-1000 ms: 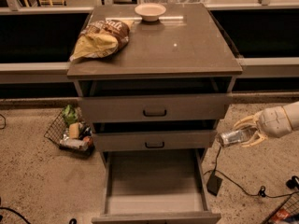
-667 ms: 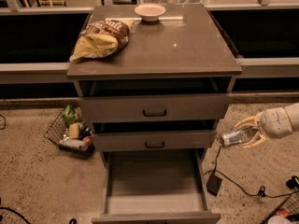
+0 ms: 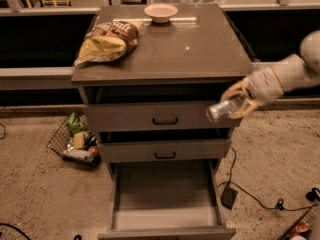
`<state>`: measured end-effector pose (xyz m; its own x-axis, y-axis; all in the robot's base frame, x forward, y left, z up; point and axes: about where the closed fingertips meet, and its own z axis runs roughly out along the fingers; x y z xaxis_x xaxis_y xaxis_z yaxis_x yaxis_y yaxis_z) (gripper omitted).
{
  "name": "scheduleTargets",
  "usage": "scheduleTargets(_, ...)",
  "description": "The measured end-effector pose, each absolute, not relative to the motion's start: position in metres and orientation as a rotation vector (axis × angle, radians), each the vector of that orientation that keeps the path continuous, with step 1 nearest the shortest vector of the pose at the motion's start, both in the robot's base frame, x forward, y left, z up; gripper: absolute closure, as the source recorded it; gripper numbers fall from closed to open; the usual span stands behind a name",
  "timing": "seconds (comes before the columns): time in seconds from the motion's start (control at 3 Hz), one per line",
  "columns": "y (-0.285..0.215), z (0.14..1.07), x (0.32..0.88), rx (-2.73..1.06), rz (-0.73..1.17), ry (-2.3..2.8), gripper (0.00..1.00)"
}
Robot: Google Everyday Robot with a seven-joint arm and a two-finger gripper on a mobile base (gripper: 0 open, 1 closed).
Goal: Pick redbull can from bottom drawer and place on counter
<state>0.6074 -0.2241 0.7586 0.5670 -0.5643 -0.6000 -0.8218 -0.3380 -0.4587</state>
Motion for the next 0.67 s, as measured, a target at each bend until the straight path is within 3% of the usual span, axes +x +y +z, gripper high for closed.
scheduleTargets(0.33, -0.1762, 0.8122, 0.6432, -2.111, 0.345, 1.009, 1.00)
scheduleTargets(0.67, -0.1768, 0.8114, 0.6430, -2.110, 0.346, 1.011, 1.00)
